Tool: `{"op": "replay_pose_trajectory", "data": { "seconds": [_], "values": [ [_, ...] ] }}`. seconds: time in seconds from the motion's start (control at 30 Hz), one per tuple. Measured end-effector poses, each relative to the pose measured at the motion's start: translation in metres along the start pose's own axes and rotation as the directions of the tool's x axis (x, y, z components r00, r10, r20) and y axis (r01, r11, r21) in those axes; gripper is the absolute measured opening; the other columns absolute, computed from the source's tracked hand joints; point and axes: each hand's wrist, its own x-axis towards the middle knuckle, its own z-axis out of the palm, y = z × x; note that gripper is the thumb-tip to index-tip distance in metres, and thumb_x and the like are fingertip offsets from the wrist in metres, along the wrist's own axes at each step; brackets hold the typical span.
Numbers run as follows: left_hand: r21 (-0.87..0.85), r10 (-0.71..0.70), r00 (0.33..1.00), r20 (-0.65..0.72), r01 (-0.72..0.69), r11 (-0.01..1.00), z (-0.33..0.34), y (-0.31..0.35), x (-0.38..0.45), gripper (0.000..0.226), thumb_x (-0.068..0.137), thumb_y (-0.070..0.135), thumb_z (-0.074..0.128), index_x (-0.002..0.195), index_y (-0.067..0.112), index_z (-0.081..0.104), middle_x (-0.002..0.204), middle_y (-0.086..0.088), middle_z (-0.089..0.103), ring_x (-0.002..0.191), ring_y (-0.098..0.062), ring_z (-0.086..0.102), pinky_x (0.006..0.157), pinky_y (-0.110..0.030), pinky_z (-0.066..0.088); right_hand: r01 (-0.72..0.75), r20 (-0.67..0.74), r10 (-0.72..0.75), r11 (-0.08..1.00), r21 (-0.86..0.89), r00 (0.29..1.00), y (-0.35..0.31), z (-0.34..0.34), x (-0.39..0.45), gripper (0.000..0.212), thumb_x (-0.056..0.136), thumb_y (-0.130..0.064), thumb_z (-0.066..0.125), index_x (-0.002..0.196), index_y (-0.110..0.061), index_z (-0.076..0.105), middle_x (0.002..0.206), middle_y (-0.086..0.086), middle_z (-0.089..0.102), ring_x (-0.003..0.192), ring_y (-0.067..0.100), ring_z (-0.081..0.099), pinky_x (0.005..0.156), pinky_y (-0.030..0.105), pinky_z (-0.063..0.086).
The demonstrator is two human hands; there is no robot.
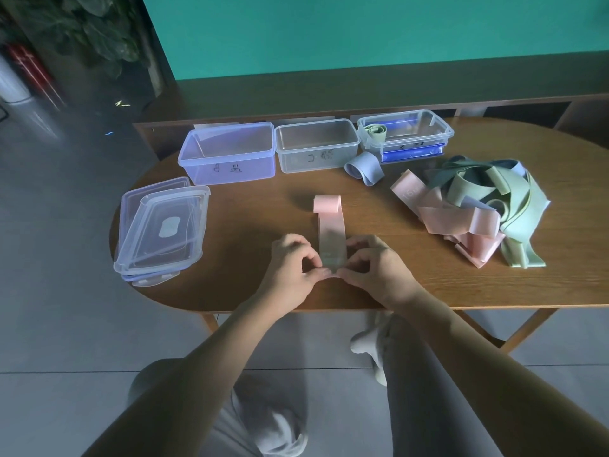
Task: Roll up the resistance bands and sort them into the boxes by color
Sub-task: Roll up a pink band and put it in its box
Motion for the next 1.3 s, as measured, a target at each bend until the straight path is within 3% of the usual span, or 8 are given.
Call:
{"op": "replay_pose_trajectory", "data": {
  "seconds": [0.13,0.3,0.53,0.67,0.77,0.9,1.07,1.3],
  "values": [
    [-0.007,0.079,0.995,0.058,-0.078,0.997,-0.001,0.002,-0.001,0.007,0.087,0.024,0.079,0.085,0.027,0.073,0.108,0.013,0.049,0.108,-0.005,0.039,0.096,-0.027,0.040,-0.045,-0.060,0.048,0.998,0.038,0.997,-0.001,-0.004,-0.001,0.032,0.075,-0.033,0.087,0.088,-0.017,0.063,0.124,-0.009,0.052,0.109,0.008,0.050,0.081,0.004,0.038],
    [0.010,0.220,0.974,0.054,-0.221,0.975,0.000,-0.010,0.000,0.008,0.089,0.017,0.076,0.089,0.025,0.078,0.098,0.009,0.059,0.100,-0.005,0.047,0.089,-0.031,0.049,0.048,-0.014,-0.048,0.999,0.024,0.999,0.001,-0.001,-0.003,0.016,0.083,-0.026,0.080,0.083,-0.030,0.065,0.128,-0.008,0.053,0.117,0.012,0.049,0.104,0.035,0.045],
    [0.104,0.257,0.966,0.021,-0.258,0.961,0.004,-0.013,-0.002,0.005,0.091,0.023,0.073,0.091,0.024,0.077,0.097,0.010,0.060,0.097,-0.008,0.049,0.085,-0.032,0.050,0.244,0.007,-0.244,0.966,-0.085,0.970,0.011,0.006,-0.007,0.007,0.095,-0.037,0.063,0.091,-0.040,0.068,0.121,-0.017,0.051,0.109,0.015,0.051,0.099,0.041,0.040],
    [0.153,0.277,0.961,-0.004,-0.273,0.950,0.007,-0.011,-0.004,0.006,0.093,0.022,0.070,0.089,0.023,0.075,0.097,0.008,0.061,0.095,-0.013,0.051,0.081,-0.040,0.053,0.330,0.016,-0.330,0.940,-0.086,0.944,0.017,0.001,-0.011,0.008,0.095,-0.039,0.067,0.099,-0.039,0.074,0.121,-0.015,0.050,0.111,0.016,0.051,0.098,0.032,0.041],
    [0.176,0.293,0.956,0.002,-0.289,0.941,0.008,-0.012,-0.005,0.006,0.094,0.026,0.067,0.091,0.023,0.072,0.099,0.008,0.059,0.096,-0.013,0.052,0.080,-0.043,0.053,0.278,-0.043,-0.280,0.959,-0.057,0.959,0.015,0.002,-0.010,0.010,0.085,-0.042,0.077,0.095,-0.041,0.076,0.118,-0.017,0.051,0.111,0.013,0.048,0.100,0.031,0.040],
    [0.137,0.280,0.959,0.033,-0.282,0.949,0.004,-0.011,-0.006,0.025,0.088,0.050,0.065,0.092,0.026,0.071,0.101,0.012,0.055,0.101,-0.008,0.048,0.086,-0.035,0.049,0.261,-0.081,-0.267,0.962,-0.087,0.960,0.013,0.008,-0.007,0.008,0.088,-0.042,0.073,0.091,-0.035,0.076,0.117,-0.014,0.052,0.107,0.013,0.050,0.099,0.037,0.044],
    [0.110,0.243,0.970,-0.001,-0.241,0.964,0.006,-0.011,-0.003,0.014,0.087,0.035,0.077,0.090,0.021,0.075,0.101,0.009,0.057,0.098,-0.008,0.050,0.085,-0.035,0.053,0.252,-0.078,-0.266,0.956,-0.151,0.961,0.009,0.011,-0.009,0.019,0.093,-0.042,0.066,0.094,-0.024,0.074,0.119,-0.011,0.050,0.103,0.008,0.043,0.098,0.035,0.044],
    [0.101,0.177,0.984,-0.030,-0.173,0.980,0.006,-0.009,-0.001,0.019,0.089,0.034,0.075,0.085,0.016,0.075,0.100,0.014,0.047,0.098,-0.006,0.047,0.087,-0.027,0.049,0.122,-0.093,-0.127,0.991,-0.058,0.987,0.007,0.007,-0.003,0.023,0.084,-0.038,0.079,0.084,-0.016,0.076,0.112,-0.009,0.050,0.107,0.014,0.049,0.092,0.020,0.041]
  ]
}}
